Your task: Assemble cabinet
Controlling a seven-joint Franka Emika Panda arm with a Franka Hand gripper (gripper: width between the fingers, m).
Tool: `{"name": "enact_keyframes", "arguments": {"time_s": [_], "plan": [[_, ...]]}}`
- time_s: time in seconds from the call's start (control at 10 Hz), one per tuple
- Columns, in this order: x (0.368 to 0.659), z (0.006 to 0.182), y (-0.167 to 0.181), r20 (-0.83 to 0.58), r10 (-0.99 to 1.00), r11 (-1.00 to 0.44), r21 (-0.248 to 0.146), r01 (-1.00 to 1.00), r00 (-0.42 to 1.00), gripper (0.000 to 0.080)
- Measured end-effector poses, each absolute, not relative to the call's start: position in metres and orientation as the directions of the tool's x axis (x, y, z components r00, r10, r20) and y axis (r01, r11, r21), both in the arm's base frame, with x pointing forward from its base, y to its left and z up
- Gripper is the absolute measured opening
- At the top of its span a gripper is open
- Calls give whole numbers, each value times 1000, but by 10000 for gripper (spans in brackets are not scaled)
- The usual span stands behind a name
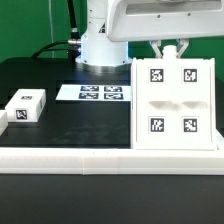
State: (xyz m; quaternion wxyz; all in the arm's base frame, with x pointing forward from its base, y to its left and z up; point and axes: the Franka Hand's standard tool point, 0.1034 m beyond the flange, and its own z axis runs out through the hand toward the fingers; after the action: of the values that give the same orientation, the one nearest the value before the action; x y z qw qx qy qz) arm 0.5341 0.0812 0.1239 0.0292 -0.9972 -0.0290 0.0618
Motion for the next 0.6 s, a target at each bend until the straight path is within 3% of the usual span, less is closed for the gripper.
{"name": "enact_keyframes", "arguments": {"time_s": [0.6], "plan": [[547,134,83,-150,68,-996,-66,58,986,16]]}}
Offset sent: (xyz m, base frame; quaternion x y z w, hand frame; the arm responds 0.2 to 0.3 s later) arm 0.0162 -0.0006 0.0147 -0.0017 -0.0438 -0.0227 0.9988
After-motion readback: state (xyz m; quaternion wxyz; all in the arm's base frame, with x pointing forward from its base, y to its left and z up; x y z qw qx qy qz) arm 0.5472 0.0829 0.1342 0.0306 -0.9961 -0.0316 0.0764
